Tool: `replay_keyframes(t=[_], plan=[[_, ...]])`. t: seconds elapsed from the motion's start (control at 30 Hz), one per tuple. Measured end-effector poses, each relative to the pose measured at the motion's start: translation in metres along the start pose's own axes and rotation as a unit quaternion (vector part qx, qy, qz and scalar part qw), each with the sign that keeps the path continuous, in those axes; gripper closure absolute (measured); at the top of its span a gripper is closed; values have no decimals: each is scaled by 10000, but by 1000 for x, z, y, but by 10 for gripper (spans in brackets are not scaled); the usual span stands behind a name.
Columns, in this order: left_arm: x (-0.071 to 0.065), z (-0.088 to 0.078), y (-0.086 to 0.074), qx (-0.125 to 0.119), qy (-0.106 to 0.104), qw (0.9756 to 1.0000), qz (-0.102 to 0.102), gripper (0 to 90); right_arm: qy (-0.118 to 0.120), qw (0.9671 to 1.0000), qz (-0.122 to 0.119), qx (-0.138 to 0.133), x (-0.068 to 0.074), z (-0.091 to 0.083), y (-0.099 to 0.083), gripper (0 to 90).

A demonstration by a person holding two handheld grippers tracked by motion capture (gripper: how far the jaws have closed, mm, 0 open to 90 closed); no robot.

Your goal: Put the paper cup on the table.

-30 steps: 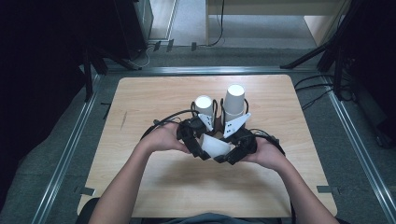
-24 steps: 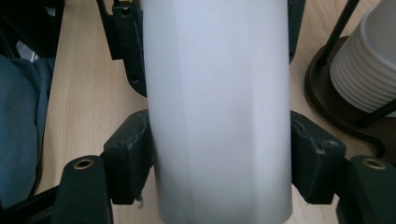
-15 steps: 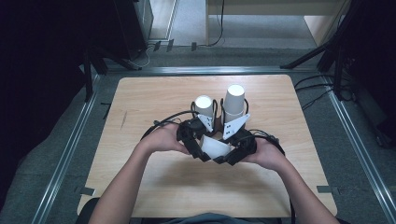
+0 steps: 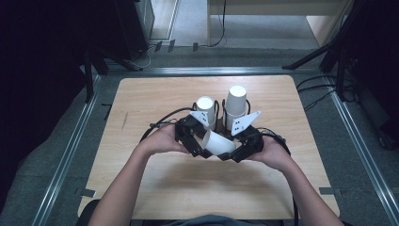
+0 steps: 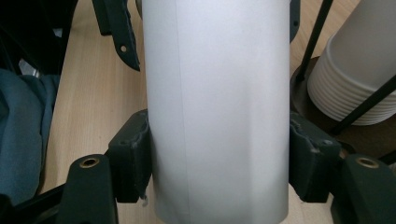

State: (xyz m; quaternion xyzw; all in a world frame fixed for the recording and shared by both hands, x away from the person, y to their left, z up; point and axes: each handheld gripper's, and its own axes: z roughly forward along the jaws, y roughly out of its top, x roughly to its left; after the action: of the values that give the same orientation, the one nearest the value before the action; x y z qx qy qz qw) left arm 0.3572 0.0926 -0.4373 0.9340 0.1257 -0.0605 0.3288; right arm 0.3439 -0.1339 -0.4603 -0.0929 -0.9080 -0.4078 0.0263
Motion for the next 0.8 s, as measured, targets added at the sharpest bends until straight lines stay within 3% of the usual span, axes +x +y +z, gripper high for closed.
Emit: replay_keyframes(t=[0.23, 0.67, 0.8], plan=[[1, -8, -7, -367, 61, 9991, -192, 110, -41, 9999, 96, -117, -2, -7, -2, 334], [2, -6, -13, -681, 115, 9965, -468, 126, -57, 9991, 217, -371, -5, -15, -4, 332], [2, -4, -13, -853, 136, 9947, -565, 128, -44, 9987, 245, -434, -6, -17, -4, 331]])
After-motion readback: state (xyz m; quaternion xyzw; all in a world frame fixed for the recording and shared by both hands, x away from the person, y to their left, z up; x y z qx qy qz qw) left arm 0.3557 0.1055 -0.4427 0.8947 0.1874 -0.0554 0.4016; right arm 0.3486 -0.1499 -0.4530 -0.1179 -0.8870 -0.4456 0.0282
